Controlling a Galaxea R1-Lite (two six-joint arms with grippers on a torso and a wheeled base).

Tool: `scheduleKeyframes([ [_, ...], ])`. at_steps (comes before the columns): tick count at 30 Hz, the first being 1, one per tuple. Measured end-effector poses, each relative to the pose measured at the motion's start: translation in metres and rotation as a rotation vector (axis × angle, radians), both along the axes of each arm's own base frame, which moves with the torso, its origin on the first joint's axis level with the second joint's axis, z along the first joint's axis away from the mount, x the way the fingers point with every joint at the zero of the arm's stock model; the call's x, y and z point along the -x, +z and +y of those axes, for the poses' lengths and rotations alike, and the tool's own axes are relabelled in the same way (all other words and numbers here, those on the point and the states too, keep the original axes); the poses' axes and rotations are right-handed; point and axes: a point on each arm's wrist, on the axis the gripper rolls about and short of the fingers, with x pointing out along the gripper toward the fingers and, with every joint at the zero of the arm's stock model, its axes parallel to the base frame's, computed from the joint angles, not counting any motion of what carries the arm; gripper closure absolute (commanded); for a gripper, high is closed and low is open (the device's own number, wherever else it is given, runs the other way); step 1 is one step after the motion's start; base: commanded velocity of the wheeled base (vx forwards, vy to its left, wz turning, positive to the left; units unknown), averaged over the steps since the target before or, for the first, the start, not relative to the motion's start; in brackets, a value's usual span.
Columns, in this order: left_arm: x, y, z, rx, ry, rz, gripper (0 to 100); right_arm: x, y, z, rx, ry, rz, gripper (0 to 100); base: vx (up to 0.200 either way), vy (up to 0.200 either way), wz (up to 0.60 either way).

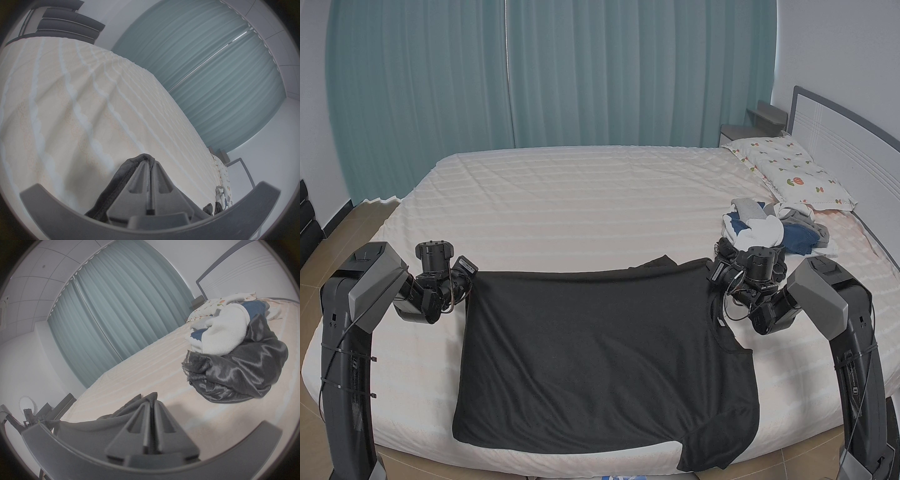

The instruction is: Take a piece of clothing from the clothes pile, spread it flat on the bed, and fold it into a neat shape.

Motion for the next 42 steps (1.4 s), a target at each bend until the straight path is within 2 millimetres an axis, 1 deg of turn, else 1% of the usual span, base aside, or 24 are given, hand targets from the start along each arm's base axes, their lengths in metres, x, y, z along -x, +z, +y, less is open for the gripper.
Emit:
scheduleKeyframes([
  [6, -0.001, -0.006, 0.000, 0.001, -0.006, 0.009, 0, 0.000, -0.012, 0.000, 0.010, 0.001, 0.035, 0, 0.000, 0.000, 0.00],
  [12, 0.001, -0.010, -0.001, 0.003, -0.006, 0.024, 0, 0.002, -0.010, -0.005, 0.009, -0.008, 0.037, 0, 0.000, 0.000, 0.00],
  [15, 0.006, -0.009, 0.001, 0.006, -0.003, 0.036, 0, 0.009, -0.009, -0.009, 0.010, -0.009, 0.060, 0, 0.000, 0.000, 0.00],
  [19, 0.020, -0.001, 0.001, 0.013, -0.010, 0.054, 0, 0.029, -0.007, -0.013, 0.011, -0.010, 0.115, 0, 0.000, 0.000, 0.00],
  [21, 0.026, 0.004, 0.001, 0.016, -0.016, 0.054, 0, 0.040, -0.005, -0.015, 0.009, -0.011, 0.142, 0, -0.200, 0.000, 0.00],
  [26, 0.039, 0.019, 0.000, 0.022, -0.031, 0.045, 0, 0.078, 0.002, -0.020, -0.006, -0.016, 0.217, 0, -0.200, 0.000, 0.00],
  [31, 0.050, 0.026, -0.004, 0.024, -0.045, 0.052, 0, 0.118, 0.012, -0.023, -0.030, -0.020, 0.278, 0, -0.200, 0.000, 0.00],
  [34, 0.063, 0.023, -0.007, 0.029, -0.060, 0.084, 0, 0.139, 0.019, -0.025, -0.052, -0.026, 0.307, 0, 0.000, 0.000, 0.00],
  [36, 0.076, 0.017, -0.010, 0.034, -0.072, 0.126, 0, 0.151, 0.023, -0.025, -0.071, -0.031, 0.321, 0, 0.000, 0.000, 0.00],
  [42, 0.127, -0.003, -0.020, 0.040, -0.110, 0.239, 0, 0.180, 0.033, -0.022, -0.126, -0.036, 0.361, 0, 0.000, 0.000, 0.00],
])
